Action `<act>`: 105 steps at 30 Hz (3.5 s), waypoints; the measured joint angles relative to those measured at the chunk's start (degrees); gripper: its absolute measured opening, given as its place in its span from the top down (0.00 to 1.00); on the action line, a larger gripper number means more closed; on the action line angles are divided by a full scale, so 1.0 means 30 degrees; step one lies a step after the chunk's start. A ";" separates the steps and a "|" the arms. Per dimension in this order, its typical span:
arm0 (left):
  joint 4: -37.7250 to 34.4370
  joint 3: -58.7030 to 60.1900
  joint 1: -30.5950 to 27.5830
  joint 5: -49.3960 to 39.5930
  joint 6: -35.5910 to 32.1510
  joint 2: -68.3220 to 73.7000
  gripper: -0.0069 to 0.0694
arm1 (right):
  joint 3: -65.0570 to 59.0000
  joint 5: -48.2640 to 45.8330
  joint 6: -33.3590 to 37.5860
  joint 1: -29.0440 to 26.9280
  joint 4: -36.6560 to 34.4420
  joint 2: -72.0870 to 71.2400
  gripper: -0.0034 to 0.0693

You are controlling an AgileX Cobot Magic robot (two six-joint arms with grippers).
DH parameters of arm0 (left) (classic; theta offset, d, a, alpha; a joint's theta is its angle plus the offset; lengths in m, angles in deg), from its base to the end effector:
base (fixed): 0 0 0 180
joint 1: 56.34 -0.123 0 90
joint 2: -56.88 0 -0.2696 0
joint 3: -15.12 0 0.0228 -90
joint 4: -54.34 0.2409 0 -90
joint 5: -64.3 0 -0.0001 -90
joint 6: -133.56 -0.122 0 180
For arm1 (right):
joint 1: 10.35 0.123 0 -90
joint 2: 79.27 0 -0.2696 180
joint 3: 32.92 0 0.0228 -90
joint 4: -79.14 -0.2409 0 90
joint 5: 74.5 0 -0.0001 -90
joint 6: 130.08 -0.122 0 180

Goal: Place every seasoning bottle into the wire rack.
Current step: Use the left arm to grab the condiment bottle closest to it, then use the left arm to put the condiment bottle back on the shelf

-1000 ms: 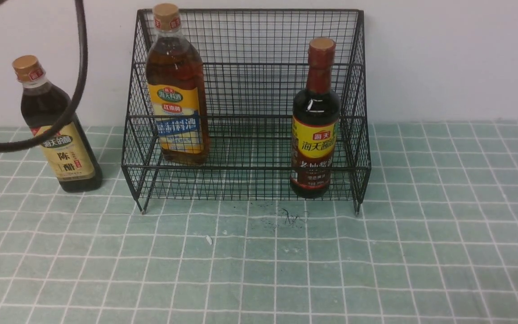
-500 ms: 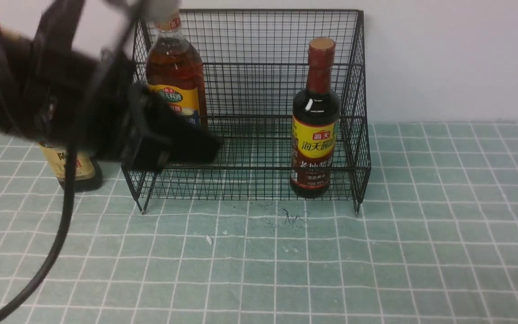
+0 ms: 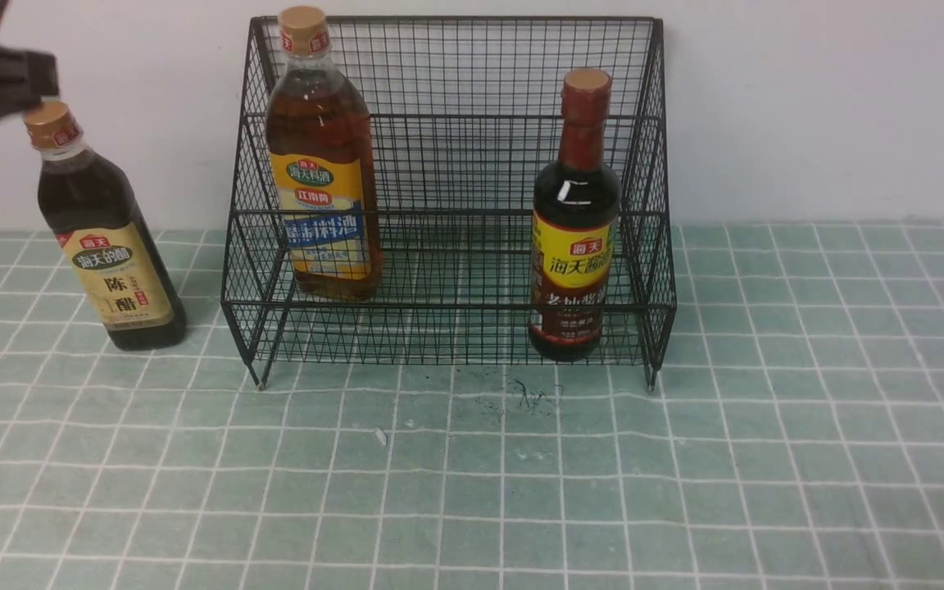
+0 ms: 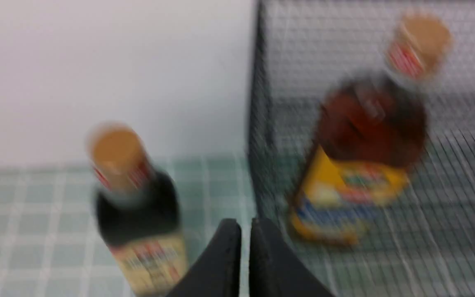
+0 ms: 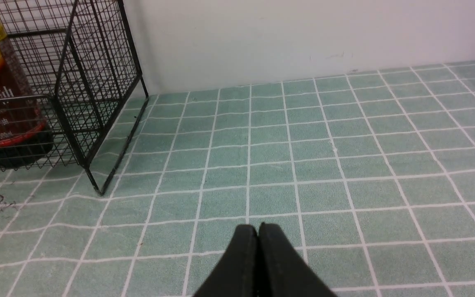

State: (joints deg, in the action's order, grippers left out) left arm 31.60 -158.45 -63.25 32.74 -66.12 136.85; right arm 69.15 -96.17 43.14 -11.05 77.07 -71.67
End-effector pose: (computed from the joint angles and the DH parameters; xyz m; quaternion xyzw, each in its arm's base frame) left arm 0.3002 0.0115 0.3740 0.0032 0.8451 -0.0541 0.5319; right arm 0.0877 0.0006 0.1640 0.0620 0.8024 0.0468 0.5917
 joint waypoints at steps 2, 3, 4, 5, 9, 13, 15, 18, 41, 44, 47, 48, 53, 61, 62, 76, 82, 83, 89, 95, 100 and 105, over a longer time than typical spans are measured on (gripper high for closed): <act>0.0000 0.0000 -0.0026 0.0969 -0.0332 0.0252 0.87 | 0.0000 0.0000 0.0000 0.0000 0.0000 0.0000 0.97; 0.0000 0.0000 -0.0026 0.1903 -0.0686 0.0638 0.84 | 0.0000 0.0000 0.0000 0.0000 0.0000 0.0000 0.97; -0.0024 0.0000 -0.0026 0.2481 -0.0949 0.0954 0.82 | 0.0000 0.0000 0.0000 0.0000 0.0000 0.0000 0.97; -0.0024 0.0000 -0.0026 0.3018 -0.1168 0.1372 0.78 | 0.0000 0.0000 0.0000 0.0000 0.0000 0.0000 0.97; -0.0041 0.0000 -0.0026 0.4994 -0.1377 0.2839 0.58 | 0.0000 0.0000 0.0000 0.0000 0.0000 0.0000 0.97; -0.0078 0.0000 -0.0026 0.6245 -0.1377 0.4318 0.36 | 0.0000 0.0000 0.0000 0.0000 0.0000 0.0000 0.97; -0.0096 0.0000 -0.0026 0.6744 -0.1377 0.4978 0.28 | 0.0000 0.0000 0.0000 0.0000 0.0000 0.0000 0.97; -0.0116 0.0000 -0.0026 0.7485 -0.1377 0.5841 0.22 | 0.0000 0.0000 0.0000 0.0000 0.0000 0.0000 0.97; -0.0034 0.0344 -0.0093 0.6010 -0.1660 0.6433 0.49 | 0.0000 0.0000 0.0000 0.0000 0.0000 0.0000 0.97; -0.0055 0.0391 -0.0093 0.5316 -0.1660 0.4652 0.49 | 0.0000 0.0000 0.0000 0.0000 0.0000 0.0000 0.97; -0.0036 0.0391 -0.0093 0.5033 -0.1660 0.2737 0.49 | 0.0000 0.0000 0.0000 0.0000 0.0000 0.0000 0.97; -0.0036 0.0369 -0.0093 0.5031 -0.1660 0.2121 0.49 | 0.0000 0.0000 0.0000 0.0000 0.0000 0.0000 0.97; -0.0054 0.0356 -0.0093 0.4971 -0.1660 0.0311 0.49 | 0.0000 0.0000 0.0000 0.0000 0.0000 0.0000 0.97; -0.1705 0.0356 -0.0056 0.4648 -0.1310 -0.1187 0.49 | 0.0000 0.0000 0.0000 0.0000 0.0000 0.0000 0.97; -0.2115 0.0356 0.0031 0.4567 -0.1310 -0.1215 0.49 | 0.0000 0.0000 0.0000 0.0000 0.0000 0.0000 0.97; -0.2866 0.0356 0.4221 0.6795 -0.1375 0.0662 0.49 | 0.0000 0.0000 0.0000 0.0000 0.0000 0.0000 0.97; -0.2866 0.0356 0.5116 0.8701 -0.1462 0.2127 0.49 | 0.0000 0.0000 -0.0210 0.0000 0.0000 0.0000 0.97; -0.2893 0.0356 0.5224 0.8832 -0.1462 0.2288 0.49 | 0.0000 0.0000 -0.0210 0.0000 0.0000 0.0000 0.97; -0.3061 0.0356 0.5973 0.8920 -0.1744 0.3476 0.49 | 0.0000 0.0000 -0.0215 0.0000 0.0000 0.0000 0.97; -0.3075 0.0373 0.6067 0.7910 -0.2023 0.4004 0.49 | 0.0000 0.0000 -0.0215 0.0000 0.0000 0.0000 0.97; -0.3040 0.0373 0.6067 0.6929 -0.2553 0.4086 0.49 | 0.0000 0.0000 -0.0215 0.0000 0.0000 0.0000 0.97; -0.2978 0.0373 0.6067 0.5458 -0.3383 0.4419 0.49 | 0.0000 0.0000 -0.0215 0.0000 0.0000 0.0000 0.97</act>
State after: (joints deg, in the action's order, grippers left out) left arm 22.67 -157.33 -45.04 49.11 -76.27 150.11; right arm 69.15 -96.17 42.49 -11.05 77.07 -71.67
